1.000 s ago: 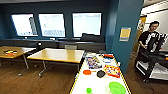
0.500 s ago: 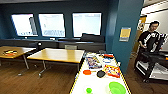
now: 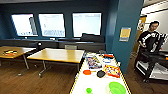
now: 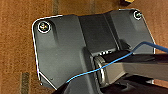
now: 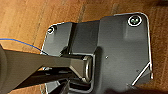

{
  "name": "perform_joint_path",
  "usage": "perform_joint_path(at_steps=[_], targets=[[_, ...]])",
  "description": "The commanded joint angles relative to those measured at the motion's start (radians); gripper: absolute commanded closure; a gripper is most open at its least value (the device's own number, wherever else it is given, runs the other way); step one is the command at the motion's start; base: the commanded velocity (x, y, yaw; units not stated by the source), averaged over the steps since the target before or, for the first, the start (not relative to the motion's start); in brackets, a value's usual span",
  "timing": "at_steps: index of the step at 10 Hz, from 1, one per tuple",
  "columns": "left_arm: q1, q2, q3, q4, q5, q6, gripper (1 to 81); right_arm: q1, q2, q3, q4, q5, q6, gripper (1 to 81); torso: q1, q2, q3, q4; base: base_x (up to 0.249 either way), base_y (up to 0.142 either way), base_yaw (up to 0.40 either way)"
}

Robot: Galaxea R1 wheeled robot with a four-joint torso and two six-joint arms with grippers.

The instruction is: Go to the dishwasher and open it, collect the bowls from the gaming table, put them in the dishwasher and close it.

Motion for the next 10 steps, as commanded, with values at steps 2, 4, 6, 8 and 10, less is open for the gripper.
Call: perform_joint_path(at_steps=[2,4,6,8,10], targets=[[-0.056,0.006,0.002,-0.006,0.054,0.002,1.0,0.036,-0.433,0.498,0.006,0.061,0.072,1.0,0.000,0.000,0.000,0.000,0.000,0.000,0.000],[-0.056,0.008,0.001,-0.006,0.054,0.002,1.0,0.050,-0.608,0.688,0.005,0.103,0.073,1.0,0.000,0.000,-0.065,0.000,0.000,0.000,0.000],[-0.055,0.008,0.002,-0.008,0.054,0.002,1.0,0.053,-0.773,0.834,0.022,0.177,0.073,1.0,-0.001,0.000,-0.116,0.000,0.000,0.000,0.000],[-0.056,0.012,0.002,-0.006,0.054,0.002,1.0,0.070,-0.868,0.903,0.046,0.198,0.073,1.0,0.000,0.000,-0.183,0.000,0.000,0.000,0.000],[-0.056,0.011,0.001,-0.006,0.054,0.002,1.0,0.117,-0.953,0.953,0.089,0.198,0.073,1.0,0.000,0.000,-0.251,0.000,0.000,0.000,0.000]])
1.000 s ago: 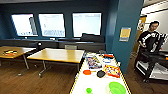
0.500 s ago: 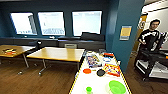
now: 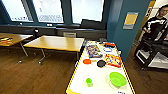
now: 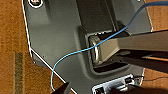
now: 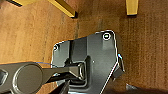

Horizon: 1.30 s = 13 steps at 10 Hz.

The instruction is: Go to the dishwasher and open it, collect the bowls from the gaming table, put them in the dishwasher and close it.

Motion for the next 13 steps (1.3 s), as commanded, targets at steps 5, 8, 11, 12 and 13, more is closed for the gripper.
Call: perform_joint_path(at_steps=[5,8,11,12,13], targets=[[-0.027,0.000,0.001,-0.009,0.059,0.002,1.0,0.400,-0.369,0.170,0.313,-0.096,0.034,1.0,0.000,0.001,-0.079,0.000,0.000,0.000,0.000],[-0.027,-0.003,-0.003,-0.011,0.060,0.001,1.0,0.646,-0.375,0.122,0.436,-0.232,0.034,1.0,0.001,0.002,-0.080,0.000,0.000,0.000,0.000],[-0.025,0.000,-0.003,-0.017,0.065,0.001,1.0,0.831,-0.350,0.035,0.523,-0.373,0.034,1.0,0.001,0.002,-0.143,0.000,0.000,0.000,0.000],[-0.025,0.003,-0.003,-0.017,0.065,0.001,1.0,0.871,-0.346,0.015,0.532,-0.404,0.034,1.0,0.001,0.002,-0.176,0.000,0.000,0.000,0.000],[-0.027,0.003,0.001,-0.020,0.065,0.001,1.0,0.907,-0.341,0.006,0.534,-0.434,0.036,1.0,0.001,0.002,-0.187,0.000,0.000,0.000,0.000]])
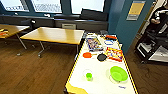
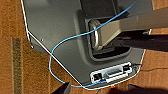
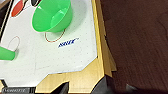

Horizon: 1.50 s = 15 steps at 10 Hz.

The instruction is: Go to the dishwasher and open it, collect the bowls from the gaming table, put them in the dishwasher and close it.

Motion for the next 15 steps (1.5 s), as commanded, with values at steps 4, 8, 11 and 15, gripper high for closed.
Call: perform_joint_path(at_steps=[4,8,11,15], targets=[[-0.011,0.011,0.002,-0.013,0.070,0.001,1.0,0.361,-0.054,-0.149,0.088,-0.285,0.078,1.0,0.002,0.001,-0.052,0.000,0.000,0.000,0.000],[-0.015,0.011,0.002,-0.011,0.070,0.001,1.0,0.470,0.038,-0.204,0.089,-0.162,0.102,1.0,0.002,0.001,-0.055,0.000,0.000,0.000,0.000],[-0.015,0.009,-0.003,-0.013,0.070,0.001,1.0,0.539,0.083,-0.273,0.088,-0.131,0.164,1.0,0.002,0.001,-0.056,0.000,0.000,0.000,0.000],[-0.021,0.016,0.002,-0.011,0.071,0.001,1.0,0.590,0.158,-0.425,0.089,-0.149,0.388,1.0,0.002,0.002,-0.056,0.000,0.000,0.000,0.000]])
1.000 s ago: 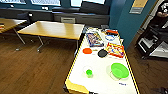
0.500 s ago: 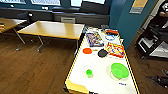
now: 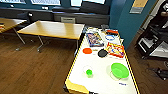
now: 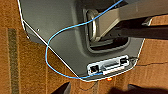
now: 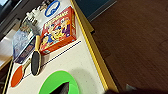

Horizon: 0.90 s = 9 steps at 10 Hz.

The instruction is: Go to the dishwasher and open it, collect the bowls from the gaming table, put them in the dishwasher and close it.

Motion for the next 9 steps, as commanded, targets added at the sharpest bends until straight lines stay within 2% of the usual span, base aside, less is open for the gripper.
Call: perform_joint_path(at_steps=[1,3,6,9], targets=[[-0.008,0.012,0.002,-0.009,0.072,0.001,1.0,0.146,0.014,-0.096,0.011,-0.035,0.133,1.0,0.000,0.000,0.000,0.000,0.000,0.000,0.000],[-0.009,0.012,-0.003,-0.011,0.072,0.001,1.0,0.140,0.078,-0.141,0.013,-0.037,0.142,1.0,0.000,0.000,0.000,0.000,0.000,0.000,0.000],[-0.011,0.012,0.002,-0.011,0.072,0.001,1.0,0.065,0.172,-0.156,0.010,-0.018,0.169,1.0,0.000,0.000,0.000,0.000,0.000,0.000,0.000],[-0.011,0.012,-0.004,-0.011,0.072,0.001,1.0,0.033,0.238,-0.187,0.010,-0.009,0.195,1.0,0.000,0.001,-0.001,0.000,0.000,0.000,0.000]])
